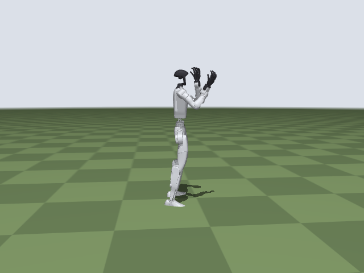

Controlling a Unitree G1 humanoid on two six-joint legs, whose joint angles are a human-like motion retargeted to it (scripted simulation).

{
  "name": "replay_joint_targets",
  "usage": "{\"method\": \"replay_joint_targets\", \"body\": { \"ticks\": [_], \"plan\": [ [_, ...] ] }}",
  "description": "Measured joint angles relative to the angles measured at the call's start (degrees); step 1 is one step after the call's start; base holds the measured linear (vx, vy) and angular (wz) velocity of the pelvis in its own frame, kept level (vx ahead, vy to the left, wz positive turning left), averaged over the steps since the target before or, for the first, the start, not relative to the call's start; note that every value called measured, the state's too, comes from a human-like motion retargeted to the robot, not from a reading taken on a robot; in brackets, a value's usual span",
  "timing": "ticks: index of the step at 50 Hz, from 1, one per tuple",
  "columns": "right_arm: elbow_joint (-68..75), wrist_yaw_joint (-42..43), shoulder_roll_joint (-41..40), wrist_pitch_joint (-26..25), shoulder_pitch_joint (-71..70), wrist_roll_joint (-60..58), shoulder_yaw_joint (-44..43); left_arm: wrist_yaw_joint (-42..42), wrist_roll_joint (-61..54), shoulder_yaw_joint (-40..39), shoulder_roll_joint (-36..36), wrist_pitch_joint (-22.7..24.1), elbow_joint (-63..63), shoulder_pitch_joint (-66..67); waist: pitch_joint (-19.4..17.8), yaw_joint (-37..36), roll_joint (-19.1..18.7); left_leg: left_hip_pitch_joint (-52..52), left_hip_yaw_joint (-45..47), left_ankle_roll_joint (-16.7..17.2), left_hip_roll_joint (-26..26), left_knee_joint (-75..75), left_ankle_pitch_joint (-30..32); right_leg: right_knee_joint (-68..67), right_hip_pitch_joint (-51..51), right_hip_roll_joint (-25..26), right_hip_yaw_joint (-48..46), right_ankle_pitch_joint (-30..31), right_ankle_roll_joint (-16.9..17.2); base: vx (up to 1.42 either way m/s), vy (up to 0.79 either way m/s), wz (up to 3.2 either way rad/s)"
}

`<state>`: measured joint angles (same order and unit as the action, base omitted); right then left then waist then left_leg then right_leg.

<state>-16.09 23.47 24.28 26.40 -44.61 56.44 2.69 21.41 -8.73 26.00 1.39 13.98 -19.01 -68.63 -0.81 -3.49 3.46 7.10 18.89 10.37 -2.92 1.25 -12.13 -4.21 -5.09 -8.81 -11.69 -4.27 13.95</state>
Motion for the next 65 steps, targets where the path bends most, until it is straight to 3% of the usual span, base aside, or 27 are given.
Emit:
{"method": "replay_joint_targets", "body": {
  "ticks": [5,10,14,18,21,24,30,42,47,57,65],
  "plan": [
    [2.08,4.41,1.28,-1.03,-1.06,0.43,1.08,1.09,-1.42,0.39,-0.85,-0.74,-0.21,-1.83,-0.42,0.67,-0.16,0.25,0.74,-0.08,0.03,0.14,-0.22,-0.01,0.1,-0.04,0.7,0.12,0.0,0.0,0.0,0.0],
    [-14.48,-6.39,1.02,0.1,4.42,-5.94,5.39,-1.14,2.44,-0.16,-0.43,1.83,-1.69,-0.61,-0.58,1.95,-0.4,0.55,1.46,-0.11,0.19,0.05,-0.49,-0.19,0.37,-0.12,1.51,0.09,0.64,0.0,0.0,0.0],
    [-19.1,-6.22,2.04,-1.12,8.09,-19.94,4.06,-1.18,5.6,-0.88,-0.47,2.88,-1.81,0.25,-0.18,2.8,-0.33,0.68,2.09,-0.16,0.22,-0.09,-0.67,-0.3,0.74,-0.07,2.16,0.17,1.04,0.0,0.0,0.0],
    [-14.05,3.2,5.56,-6.81,12.69,-37.09,2.78,0.31,7.3,-0.85,-1.09,2.18,-0.84,-0.55,0.1,2.92,-0.01,0.73,2.97,-0.01,-0.15,-0.07,-0.84,-0.26,1.15,0.4,2.91,0.46,1.05,0.01,0.0,-0.19],
    [-8.79,4.47,8.54,-11.66,18.03,-42.7,4.29,0.77,8.17,-0.41,-1.59,1.12,-0.34,-1.2,0.2,2.86,0.32,0.73,3.54,0.15,-0.37,0.08,-1.02,-0.16,1.36,0.67,3.41,0.68,1.05,0.0,0.0,-0.06],
    [-5.65,1.29,10.58,-13.7,24.62,-43.91,7.06,0.91,9.22,-0.03,-2.06,0.56,-0.28,-1.55,0.12,2.93,0.58,0.71,3.99,0.41,-0.57,0.23,-1.21,-0.05,1.51,0.91,3.8,0.84,1.05,0.0,0.0,0.0],
    [-6.73,-4.72,11.7,-13.04,39.55,-45.73,12.93,2.3,11.79,0.19,-2.87,0.96,-0.91,-1.11,-0.07,3.82,0.91,0.59,4.62,1.12,-0.86,0.12,-1.44,0.17,1.92,1.34,4.29,1.07,1.05,0.0,0.0,0.0],
    [-4.95,-24.43,12.87,-11.64,54.58,-72.53,15.82,-3.17,19.12,-1.71,-4.9,2.3,0.03,3.27,0.39,6.76,0.34,0.62,7.66,1.55,-1.12,-0.48,-2.05,0.15,3.95,2.25,7.16,2.0,1.05,-0.01,0.03,-0.2],
    [-1.32,-27.83,12.53,-14.76,56.32,-73.23,15.22,-4.34,18.98,-2.01,-5.49,1.36,-0.69,5.56,-0.86,7.27,0.32,0.92,9.36,1.51,-0.96,-0.07,-2.49,0.2,4.48,2.28,9.27,2.39,1.05,-0.03,0.08,-0.35],
    [12.12,-22.6,11.42,-18.21,60.69,-72.28,14.11,-2.87,19.32,-0.41,-7.7,1.09,0.29,1.42,-5.97,8.9,0.78,1.53,10.37,0.79,0.11,0.42,-2.8,-4.26,6.83,0.93,10.59,4.31,0.88,-0.06,0.13,-0.11],
    [22.24,-22.04,5.25,-21.26,62.27,-56.6,11.57,-1.59,16.89,-0.11,-6.7,0.32,0.21,-0.53,-9.54,9.5,1.63,1.46,9.98,1.21,-0.92,-0.02,-2.35,-3.16,10.88,2.03,5.82,6.79,-0.01,-0.01,0.01,0.0]
  ]
}}
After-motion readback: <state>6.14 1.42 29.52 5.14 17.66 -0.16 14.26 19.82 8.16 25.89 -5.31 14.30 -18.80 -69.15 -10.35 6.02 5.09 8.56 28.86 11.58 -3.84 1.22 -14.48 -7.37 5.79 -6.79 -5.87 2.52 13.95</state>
